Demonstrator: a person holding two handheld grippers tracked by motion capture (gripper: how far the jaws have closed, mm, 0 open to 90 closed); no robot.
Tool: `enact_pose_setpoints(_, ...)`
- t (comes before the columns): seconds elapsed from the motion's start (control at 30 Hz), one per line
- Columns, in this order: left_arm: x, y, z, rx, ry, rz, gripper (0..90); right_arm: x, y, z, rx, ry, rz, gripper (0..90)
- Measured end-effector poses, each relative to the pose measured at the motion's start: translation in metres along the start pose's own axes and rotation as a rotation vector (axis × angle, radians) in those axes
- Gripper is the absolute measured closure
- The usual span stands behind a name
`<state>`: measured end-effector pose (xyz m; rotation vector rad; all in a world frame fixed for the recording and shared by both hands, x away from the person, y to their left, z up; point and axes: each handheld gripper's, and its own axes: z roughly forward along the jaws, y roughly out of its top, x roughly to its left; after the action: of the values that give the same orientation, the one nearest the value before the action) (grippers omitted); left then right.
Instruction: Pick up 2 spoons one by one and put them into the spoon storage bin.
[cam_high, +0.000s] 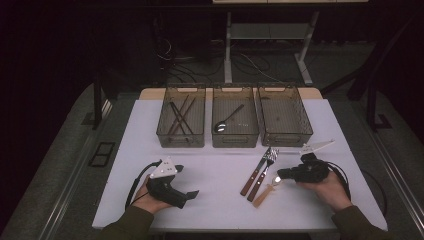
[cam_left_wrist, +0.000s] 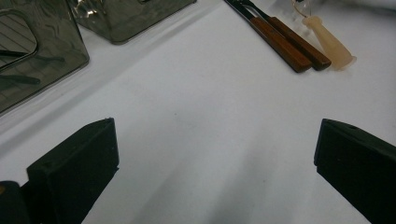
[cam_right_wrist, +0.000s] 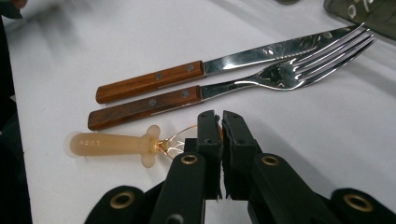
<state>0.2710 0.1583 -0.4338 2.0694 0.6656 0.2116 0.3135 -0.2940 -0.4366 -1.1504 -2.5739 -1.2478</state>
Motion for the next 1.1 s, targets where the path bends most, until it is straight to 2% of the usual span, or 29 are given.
enact_pose_setpoints(0.6, -0.001, 0.0, 0.001, 0.001, -0.005, 0.003, 0.0, -0.004, 0.005, -0.018, -0.064, -0.052, 0.01, 87.3)
enact_pose_setpoints(1.1, -0.001, 0.0, 0.002, 0.003, -0.01, 0.004, 0.0, -0.007, 0.019, -0.031, -0.133, -0.083, 0.037, 87.5)
